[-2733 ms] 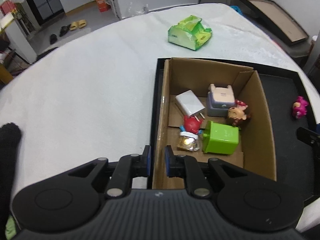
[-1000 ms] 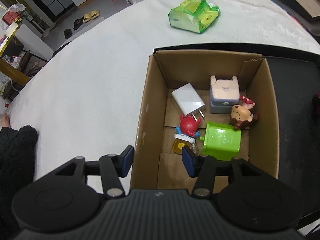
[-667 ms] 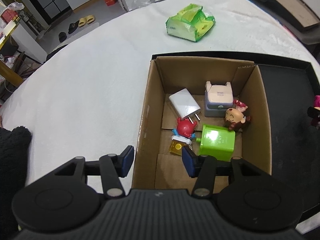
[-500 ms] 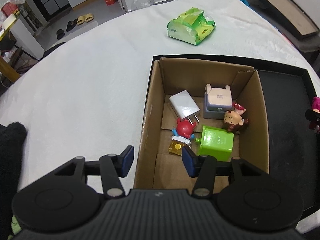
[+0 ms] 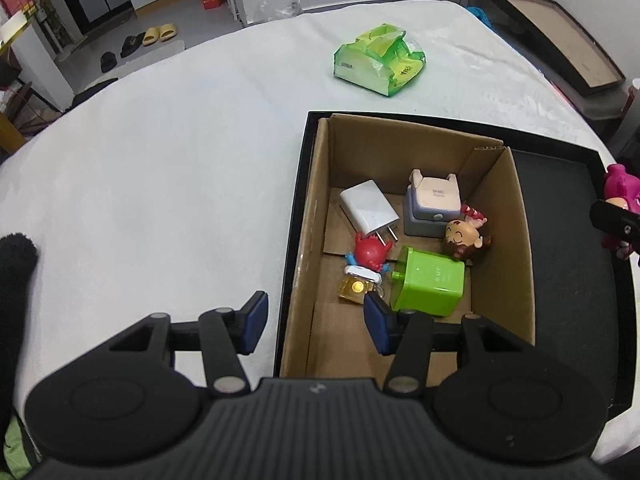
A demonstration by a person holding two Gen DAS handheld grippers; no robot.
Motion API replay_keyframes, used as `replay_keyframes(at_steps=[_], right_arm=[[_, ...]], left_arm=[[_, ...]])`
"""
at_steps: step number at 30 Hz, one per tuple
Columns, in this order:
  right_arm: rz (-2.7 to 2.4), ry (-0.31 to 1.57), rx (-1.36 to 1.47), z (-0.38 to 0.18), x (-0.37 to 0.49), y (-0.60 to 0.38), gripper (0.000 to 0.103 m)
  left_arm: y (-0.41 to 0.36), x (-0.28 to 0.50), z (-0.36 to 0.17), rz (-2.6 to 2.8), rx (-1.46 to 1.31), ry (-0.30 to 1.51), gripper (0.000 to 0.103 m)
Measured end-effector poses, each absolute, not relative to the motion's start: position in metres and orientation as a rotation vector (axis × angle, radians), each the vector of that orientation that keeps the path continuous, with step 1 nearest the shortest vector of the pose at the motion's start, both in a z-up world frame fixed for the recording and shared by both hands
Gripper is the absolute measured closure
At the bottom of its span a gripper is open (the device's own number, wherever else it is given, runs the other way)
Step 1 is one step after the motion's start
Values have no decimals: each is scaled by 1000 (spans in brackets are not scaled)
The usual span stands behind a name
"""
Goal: Organize rigid objects
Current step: 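Carry the pink dinosaur into the box and open the right tool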
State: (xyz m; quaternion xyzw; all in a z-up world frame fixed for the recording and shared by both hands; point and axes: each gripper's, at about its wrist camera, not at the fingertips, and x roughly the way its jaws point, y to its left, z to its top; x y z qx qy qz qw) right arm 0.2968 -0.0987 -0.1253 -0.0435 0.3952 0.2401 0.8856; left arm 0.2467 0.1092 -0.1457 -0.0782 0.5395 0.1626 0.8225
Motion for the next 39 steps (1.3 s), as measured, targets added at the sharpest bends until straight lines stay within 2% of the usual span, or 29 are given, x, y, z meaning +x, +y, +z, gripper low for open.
replay_keyframes(at_steps=[8,12,13,16,17,20,25,28,34,39], right_arm=[[575,826,-156,-113,279,-62,60],[602,838,-183,-113,274,-44,60],[610,842,-191,-113,272,-39,60],[630,853,-218,-113,266,-27,60],[636,857,-227,-114,264,-23,60],[652,872,-248,-116,258,-13,60],[657,887,-285,-123,249,-2,59],[622,889,-320,-128,246,0,47],[603,896,-316,-125,238,-7,46],[595,884,-313,-120,231,-11,40]], left_arm=[[124,244,-153,308,-240,1174,53],[131,242,-159,297,-274,1192,57],[133,242,-160,298,-276,1195,60],[135,240,-162,289,-282,1195,82],[135,240,-163,286,-280,1193,86],[134,239,-162,287,-261,1182,89],[139,235,-162,272,-286,1171,92],[144,233,-162,254,-313,1169,92],[142,229,-157,239,-305,1139,92],[140,224,-150,229,-305,1111,91]])
